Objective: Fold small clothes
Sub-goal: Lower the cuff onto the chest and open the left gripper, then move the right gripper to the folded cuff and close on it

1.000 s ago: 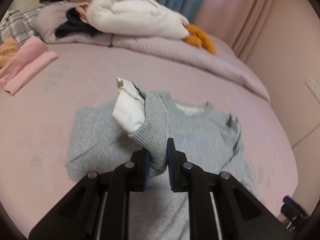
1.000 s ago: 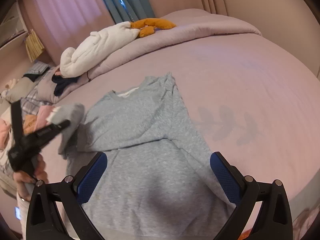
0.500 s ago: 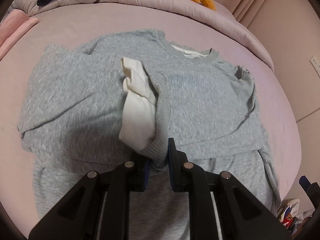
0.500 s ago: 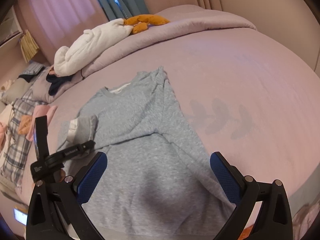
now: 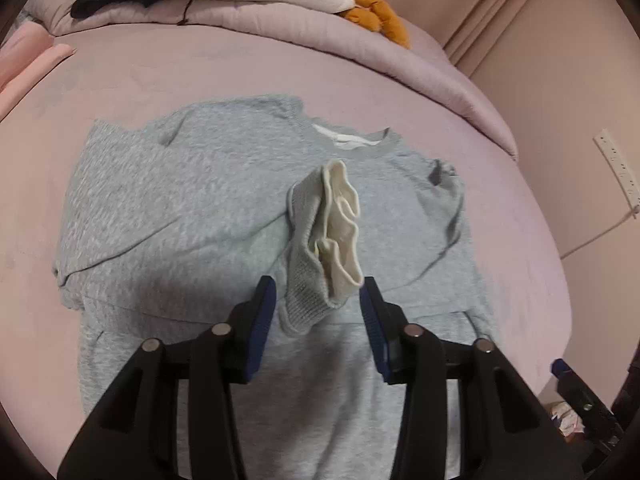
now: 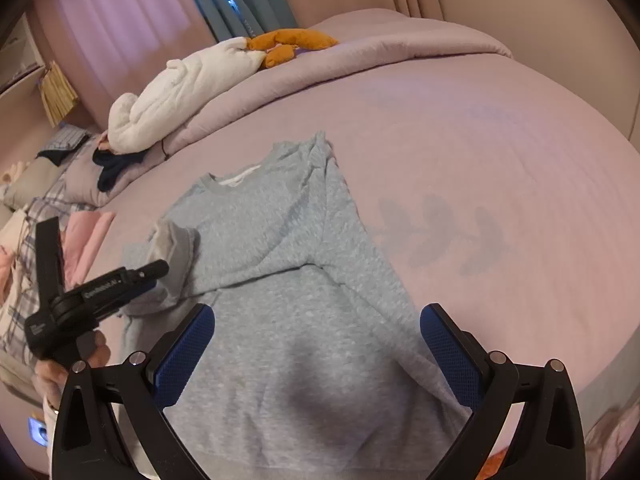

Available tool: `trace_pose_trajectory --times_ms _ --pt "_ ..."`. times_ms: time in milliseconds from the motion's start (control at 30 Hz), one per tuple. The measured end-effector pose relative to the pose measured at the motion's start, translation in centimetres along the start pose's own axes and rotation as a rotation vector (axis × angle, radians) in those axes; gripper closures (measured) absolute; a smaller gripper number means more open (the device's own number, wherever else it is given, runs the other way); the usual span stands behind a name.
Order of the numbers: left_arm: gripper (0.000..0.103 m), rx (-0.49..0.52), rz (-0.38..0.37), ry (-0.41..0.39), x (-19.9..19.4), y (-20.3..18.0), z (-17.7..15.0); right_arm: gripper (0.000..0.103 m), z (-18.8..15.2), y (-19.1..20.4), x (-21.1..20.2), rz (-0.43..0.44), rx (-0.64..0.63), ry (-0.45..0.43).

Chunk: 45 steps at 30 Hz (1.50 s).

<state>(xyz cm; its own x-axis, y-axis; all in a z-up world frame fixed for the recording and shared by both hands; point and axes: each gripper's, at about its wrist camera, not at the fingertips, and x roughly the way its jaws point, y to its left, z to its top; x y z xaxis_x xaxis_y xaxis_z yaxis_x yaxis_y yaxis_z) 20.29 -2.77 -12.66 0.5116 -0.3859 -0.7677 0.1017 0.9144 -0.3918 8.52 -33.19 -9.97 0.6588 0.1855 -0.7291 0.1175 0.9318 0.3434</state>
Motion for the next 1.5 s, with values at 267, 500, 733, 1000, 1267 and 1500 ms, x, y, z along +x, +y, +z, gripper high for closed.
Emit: trace_pose_trajectory --times_ms 267,500,733,1000,1267,1500 --pt "0.054 0.004 -0.070 0.057 1.4 -0.7 -0.7 0.001 0.0 0.2 0.0 0.008 -0.004 0.002" --pt "0.054 -0.048 -0.046 0.073 0.9 0.8 -1.2 0.001 0.7 0.9 0.6 0.025 -0.022 0.011" --pt "0.036 -0.110 0.072 -0.020 -4.2 3.9 -1.0 0.005 3.0 4.7 3.5 0.196 -0.067 0.107" --pt "0.031 -0.218 0.212 -0.083 -8.5 8.0 -2.3 0.017 4.1 9.2 11.0 0.282 -0.068 0.280" --pt "0.031 -0.284 0.283 -0.105 -10.6 11.2 -3.4 0.032 3.9 11.3 15.7 0.171 -0.106 0.345" --pt "0.031 -0.311 0.298 -0.118 -11.1 12.0 -3.7 0.045 3.6 12.3 16.7 0.151 -0.163 0.349"
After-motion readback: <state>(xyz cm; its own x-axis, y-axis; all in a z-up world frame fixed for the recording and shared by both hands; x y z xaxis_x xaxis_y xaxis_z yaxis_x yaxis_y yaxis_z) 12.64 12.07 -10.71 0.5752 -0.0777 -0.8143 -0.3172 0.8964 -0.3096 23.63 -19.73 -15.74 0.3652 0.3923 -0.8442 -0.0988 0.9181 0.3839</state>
